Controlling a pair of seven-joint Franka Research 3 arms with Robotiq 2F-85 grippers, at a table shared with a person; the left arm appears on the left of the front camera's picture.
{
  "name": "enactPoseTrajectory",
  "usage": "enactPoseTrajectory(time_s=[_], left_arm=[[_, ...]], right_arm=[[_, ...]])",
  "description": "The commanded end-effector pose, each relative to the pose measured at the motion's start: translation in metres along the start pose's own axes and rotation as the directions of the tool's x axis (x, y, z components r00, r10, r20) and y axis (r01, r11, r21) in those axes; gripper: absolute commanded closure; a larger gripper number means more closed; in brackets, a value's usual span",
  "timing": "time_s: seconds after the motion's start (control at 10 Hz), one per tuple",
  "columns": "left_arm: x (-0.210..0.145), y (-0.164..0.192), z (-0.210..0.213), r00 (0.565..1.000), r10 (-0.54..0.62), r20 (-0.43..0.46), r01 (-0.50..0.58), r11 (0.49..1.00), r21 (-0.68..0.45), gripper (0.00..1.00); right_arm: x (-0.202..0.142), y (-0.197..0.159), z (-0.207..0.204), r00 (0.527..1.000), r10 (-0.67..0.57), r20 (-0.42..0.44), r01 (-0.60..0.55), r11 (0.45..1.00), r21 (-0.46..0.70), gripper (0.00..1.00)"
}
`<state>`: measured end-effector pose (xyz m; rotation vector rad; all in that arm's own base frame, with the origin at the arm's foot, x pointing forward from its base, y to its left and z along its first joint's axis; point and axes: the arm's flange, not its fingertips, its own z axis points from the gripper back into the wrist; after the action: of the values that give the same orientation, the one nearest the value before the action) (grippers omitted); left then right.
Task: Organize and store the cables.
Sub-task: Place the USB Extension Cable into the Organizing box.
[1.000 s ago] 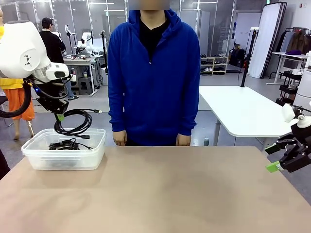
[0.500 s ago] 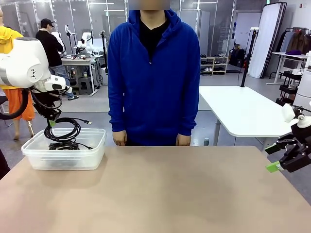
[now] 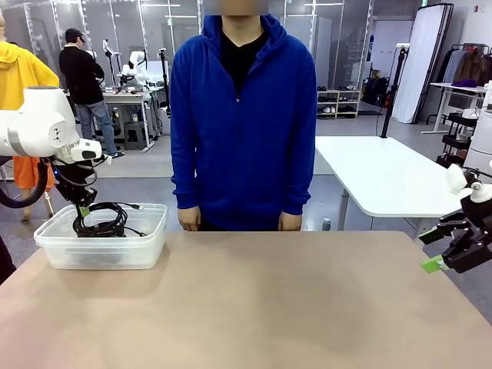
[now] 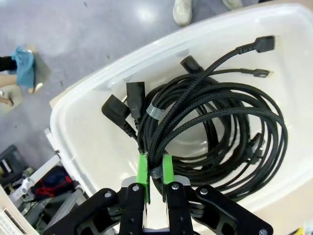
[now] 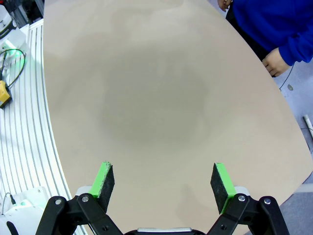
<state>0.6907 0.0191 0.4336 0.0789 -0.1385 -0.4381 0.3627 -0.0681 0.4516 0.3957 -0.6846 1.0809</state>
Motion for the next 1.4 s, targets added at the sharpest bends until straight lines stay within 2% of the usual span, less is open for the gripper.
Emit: enactPoseTrajectory(time_s=[0.0, 0.1, 0.3, 0.9, 1.0, 1.1, 1.3], left_arm=[[0.01, 0.008, -0.011, 0.999, 0.008, -0.049, -0.009, 1.0, -0.022, 0.86], [0.014, 0.007, -0.023, 0.998, 0.003, -0.058, -0.003, 1.0, 0.002, 0.74], [0.008, 0.006, -0.014, 0.999, 0.001, -0.049, 0.0, 1.0, 0.026, 0.54], [0.0, 0.002, -0.002, 1.0, -0.002, -0.028, 0.003, 0.999, 0.033, 0.0], [-0.001, 0.001, -0.001, 0.999, -0.003, -0.033, 0.004, 0.999, 0.031, 0.0], [-0.003, -0.004, 0.001, 0.998, -0.052, -0.031, 0.053, 0.998, 0.029, 0.0], [0.006, 0.005, -0.003, 1.0, -0.015, -0.018, 0.016, 0.999, 0.035, 0.0]], right_arm=[[-0.001, -0.001, 0.0, 1.0, 0.008, 0.012, -0.009, 1.0, 0.007, 0.0], [-0.001, -0.001, 0.0, 1.0, 0.008, 0.012, -0.009, 1.0, 0.007, 0.0], [-0.001, -0.001, 0.0, 1.0, 0.008, 0.012, -0.009, 1.0, 0.007, 0.0], [-0.001, -0.001, 0.0, 1.0, 0.008, 0.012, -0.009, 1.0, 0.007, 0.0], [-0.001, -0.001, 0.0, 1.0, 0.008, 0.012, -0.009, 1.0, 0.007, 0.0], [-0.001, -0.001, 0.0, 1.0, 0.008, 0.012, -0.009, 1.0, 0.007, 0.0], [-0.001, -0.001, 0.0, 1.0, 0.008, 0.012, -0.009, 1.0, 0.007, 0.0]])
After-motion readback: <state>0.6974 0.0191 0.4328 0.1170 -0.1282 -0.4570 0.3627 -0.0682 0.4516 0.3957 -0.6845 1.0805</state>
